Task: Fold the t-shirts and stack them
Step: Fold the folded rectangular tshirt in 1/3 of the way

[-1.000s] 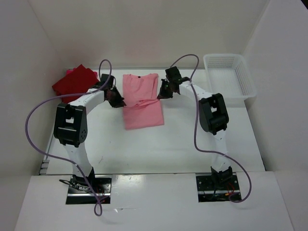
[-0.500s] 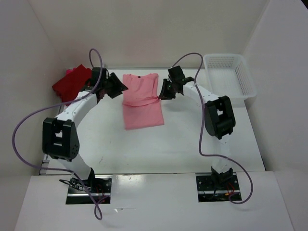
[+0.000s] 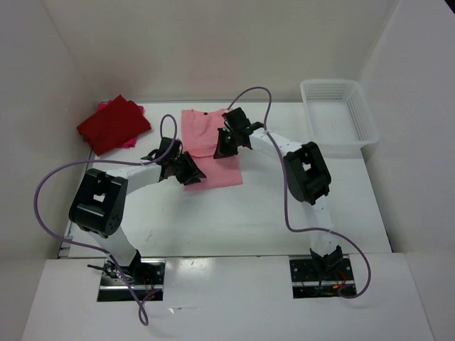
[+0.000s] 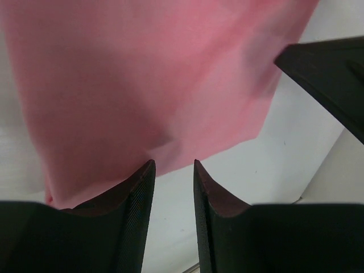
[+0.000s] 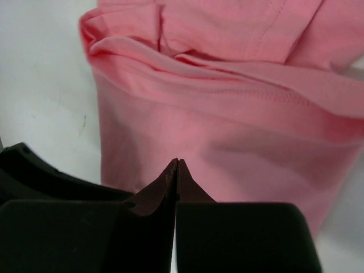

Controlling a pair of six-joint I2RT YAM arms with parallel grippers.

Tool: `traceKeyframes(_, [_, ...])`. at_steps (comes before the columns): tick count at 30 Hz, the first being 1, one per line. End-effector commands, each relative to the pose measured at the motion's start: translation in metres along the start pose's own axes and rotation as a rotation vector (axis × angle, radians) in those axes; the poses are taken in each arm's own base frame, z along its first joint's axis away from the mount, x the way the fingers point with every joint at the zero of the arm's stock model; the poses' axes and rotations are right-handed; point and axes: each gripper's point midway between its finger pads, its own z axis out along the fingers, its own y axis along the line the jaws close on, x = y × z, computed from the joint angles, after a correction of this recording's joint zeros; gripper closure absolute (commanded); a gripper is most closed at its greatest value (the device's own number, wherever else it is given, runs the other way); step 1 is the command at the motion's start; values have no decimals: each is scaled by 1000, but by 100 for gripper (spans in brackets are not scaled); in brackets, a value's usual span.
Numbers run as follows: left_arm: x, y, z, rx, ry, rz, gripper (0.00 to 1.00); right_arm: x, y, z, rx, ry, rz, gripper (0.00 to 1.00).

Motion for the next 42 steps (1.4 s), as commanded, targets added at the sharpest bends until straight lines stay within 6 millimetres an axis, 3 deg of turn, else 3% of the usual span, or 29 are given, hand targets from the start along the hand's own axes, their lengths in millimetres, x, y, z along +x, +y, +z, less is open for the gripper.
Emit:
traceKeyframes(1, [-7,0,5,17,-38,6,60,-9,10,15,-45,-3,-15,100])
traceKeyframes(8, [12,39,16,-82,0,-7,60,-10,1,42,-32,17,2,100])
traceKeyframes(12, [20,56,16,-133,13,-11,60,-28,-2,49,8,-30,-3,100])
traceKeyframes(15, [24,67,13,-171,14,-9,57,-51,0,57,29,-94,-3,100])
traceKeyframes(16, [23,64,11,-163,8,-6,55,-69,13,53,1,-135,-2,100])
traceKeyframes(17, [25,66,9,-164,9,-7,54,-74,6,59,5,-142,18,100])
traceKeyframes(19, [24,61,4,-153,0,-2,53,-94,20,55,-20,-189,38,100])
traceKeyframes(21, [25,60,-3,-155,2,6,50,-99,17,63,-10,-197,39,100])
traceKeyframes(22, [21,54,-9,-145,-18,12,47,-107,26,55,-15,-204,37,100])
traceKeyframes(26, [-3,28,-39,-98,-101,54,42,-100,30,40,-8,-159,0,100])
traceKeyframes(27, [-5,28,-46,-98,-110,47,42,-110,47,10,-34,-200,-24,100])
traceKeyframes(28, [-12,23,-57,-79,-139,44,42,-88,31,13,-1,-151,-21,100])
traceKeyframes(29, [-16,24,-63,-75,-156,50,42,-97,33,0,-15,-201,-27,99])
traceKeyframes(30, [-18,32,-69,-91,-162,41,42,-94,36,-13,-24,-215,-31,97])
traceKeyframes(31, [-19,33,-76,-86,-177,35,42,-82,32,-39,-27,-216,-24,96])
traceKeyframes(33, [-7,50,-77,-103,-146,18,42,-76,30,-61,-50,-247,-1,95])
traceKeyframes(34, [-5,57,-78,-108,-142,2,42,-51,22,-73,-45,-216,6,95])
traceKeyframes(36, [11,73,-73,-117,-95,-22,42,-28,15,-80,-51,-197,38,93])
traceKeyframes(37, [13,79,-70,-121,-82,-46,42,5,-7,-73,-10,-134,72,91])
traceKeyframes(38, [16,79,-69,-111,-75,-63,42,13,-7,-85,-12,-138,71,89])
traceKeyframes(39, [17,80,-64,-99,-71,-61,42,22,-11,-87,-11,-134,86,85])
traceKeyframes(40, [21,82,-60,-95,-50,-80,42,45,-25,-84,10,-103,108,76])
traceKeyframes(42, [19,80,-55,-80,-52,-85,42,56,-34,-93,23,-111,116,69])
